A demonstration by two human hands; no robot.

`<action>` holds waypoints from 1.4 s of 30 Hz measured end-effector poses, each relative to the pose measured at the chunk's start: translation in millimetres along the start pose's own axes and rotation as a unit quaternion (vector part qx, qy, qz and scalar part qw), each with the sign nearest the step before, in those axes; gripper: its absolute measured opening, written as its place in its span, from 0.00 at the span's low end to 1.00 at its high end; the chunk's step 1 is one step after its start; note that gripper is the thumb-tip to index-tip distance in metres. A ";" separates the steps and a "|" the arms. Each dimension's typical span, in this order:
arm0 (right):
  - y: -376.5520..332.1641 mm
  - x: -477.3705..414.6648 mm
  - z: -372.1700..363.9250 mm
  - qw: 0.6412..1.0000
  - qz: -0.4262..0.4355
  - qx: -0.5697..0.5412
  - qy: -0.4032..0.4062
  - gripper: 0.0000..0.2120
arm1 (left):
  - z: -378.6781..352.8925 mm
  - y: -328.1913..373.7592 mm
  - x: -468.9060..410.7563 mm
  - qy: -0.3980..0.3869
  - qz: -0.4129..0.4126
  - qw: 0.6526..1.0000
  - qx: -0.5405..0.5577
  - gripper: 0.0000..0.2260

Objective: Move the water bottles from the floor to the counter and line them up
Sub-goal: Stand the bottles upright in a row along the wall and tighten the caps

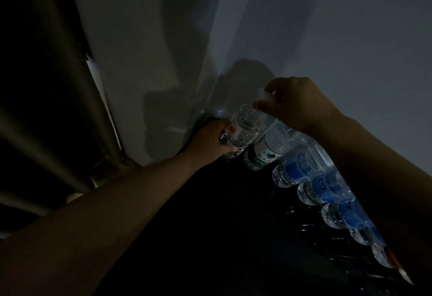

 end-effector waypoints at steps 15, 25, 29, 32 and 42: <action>-9.9 -1.8 -0.4 0.997 0.036 -0.036 -0.050 0.22 | 4.2 -4.7 2.1 0.020 0.009 0.999 0.037 0.19; -0.6 -6.6 -0.1 0.992 -0.003 0.100 0.075 0.26 | 3.6 -8.6 3.3 -0.026 0.000 0.999 0.031 0.25; 8.9 -9.9 2.3 0.994 -0.022 0.067 0.084 0.26 | -11.1 -3.8 -0.2 -0.022 -0.019 0.998 0.054 0.27; 9.0 -8.6 0.8 0.996 -0.010 0.041 0.080 0.25 | -11.7 -1.0 -2.2 -0.010 -0.030 0.999 0.042 0.25; 5.7 -10.4 -0.3 0.995 0.037 0.014 0.094 0.23 | -11.6 6.3 -6.0 0.009 -0.008 0.999 -0.031 0.23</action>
Point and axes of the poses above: each hand's wrist, its own x-axis away from the middle knuckle, its own z-axis out of the back of the hand, y = z × x, the point moved 7 cm from there along -x, towards the middle knuckle, and after that the axes turned 14 degrees about -z, right-handed, at the moved point
